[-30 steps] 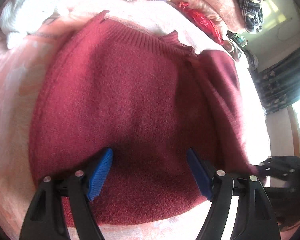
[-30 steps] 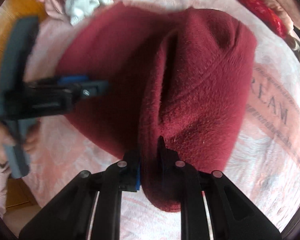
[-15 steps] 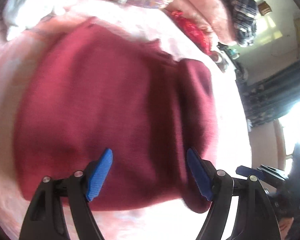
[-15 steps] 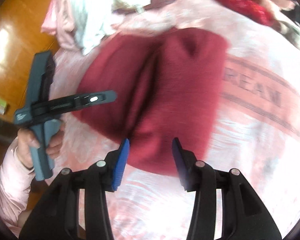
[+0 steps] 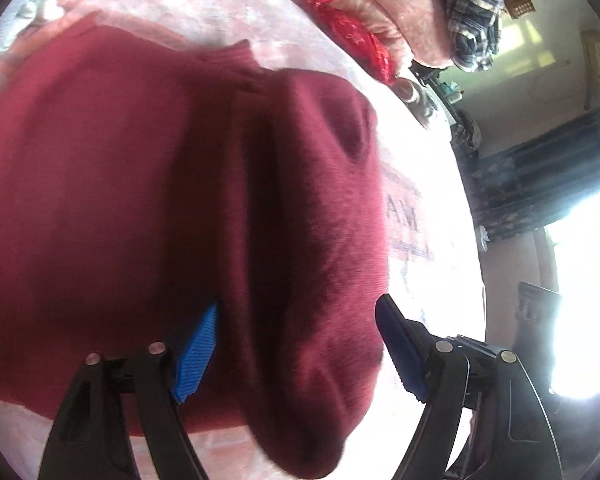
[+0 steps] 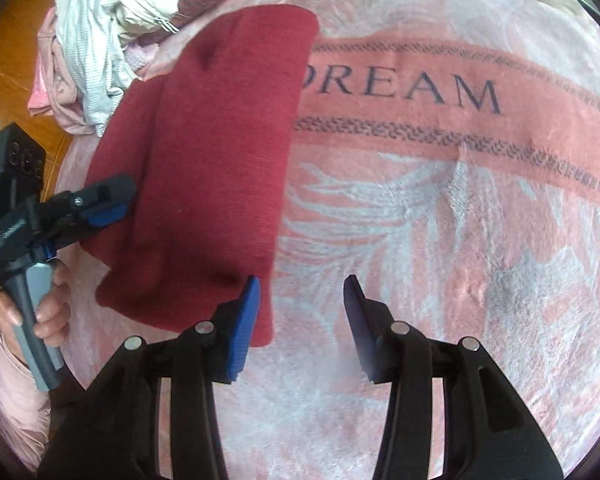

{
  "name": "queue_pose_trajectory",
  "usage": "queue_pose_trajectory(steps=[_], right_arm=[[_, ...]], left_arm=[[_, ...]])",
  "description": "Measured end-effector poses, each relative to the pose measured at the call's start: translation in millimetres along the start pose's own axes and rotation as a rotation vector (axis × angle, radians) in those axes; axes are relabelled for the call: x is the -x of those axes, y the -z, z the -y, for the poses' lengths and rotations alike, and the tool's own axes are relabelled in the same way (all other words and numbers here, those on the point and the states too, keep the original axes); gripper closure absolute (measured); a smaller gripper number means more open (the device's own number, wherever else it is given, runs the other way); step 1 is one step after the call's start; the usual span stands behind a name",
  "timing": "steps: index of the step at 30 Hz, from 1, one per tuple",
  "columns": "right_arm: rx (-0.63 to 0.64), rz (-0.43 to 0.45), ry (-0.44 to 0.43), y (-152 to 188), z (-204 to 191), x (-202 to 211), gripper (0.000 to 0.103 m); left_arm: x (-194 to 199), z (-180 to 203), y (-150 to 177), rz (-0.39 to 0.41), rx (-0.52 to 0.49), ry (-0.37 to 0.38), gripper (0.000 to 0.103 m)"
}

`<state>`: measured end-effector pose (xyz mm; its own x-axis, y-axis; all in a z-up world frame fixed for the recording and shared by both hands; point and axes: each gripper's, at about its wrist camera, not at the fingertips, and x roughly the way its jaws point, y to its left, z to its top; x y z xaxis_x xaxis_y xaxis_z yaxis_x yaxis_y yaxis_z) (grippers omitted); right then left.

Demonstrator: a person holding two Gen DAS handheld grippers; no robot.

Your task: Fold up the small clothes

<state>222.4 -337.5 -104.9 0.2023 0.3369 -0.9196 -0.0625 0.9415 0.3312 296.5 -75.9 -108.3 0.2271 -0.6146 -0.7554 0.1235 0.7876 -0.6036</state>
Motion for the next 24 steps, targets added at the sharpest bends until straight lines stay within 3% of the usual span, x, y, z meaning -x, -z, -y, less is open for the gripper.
queue_pose_trajectory(steps=[17, 18, 20, 24], right_arm=[[0.027, -0.028, 0.005, 6, -12, -22, 0.058], [0.021, -0.030, 0.006, 6, -13, -22, 0.057], [0.011, -0.030, 0.012, 6, -11, -24, 0.048], [0.008, -0.029, 0.015, 5, -13, -28, 0.043]], left_arm=[[-34, 15, -4, 0.017, 0.013, -0.030, 0.024], [-34, 16, -3, 0.023, 0.008, -0.036, 0.028], [-35, 21, -2, 0.031, -0.021, -0.043, 0.043], [-31, 25, -1, 0.050, -0.055, -0.048, 0.074]])
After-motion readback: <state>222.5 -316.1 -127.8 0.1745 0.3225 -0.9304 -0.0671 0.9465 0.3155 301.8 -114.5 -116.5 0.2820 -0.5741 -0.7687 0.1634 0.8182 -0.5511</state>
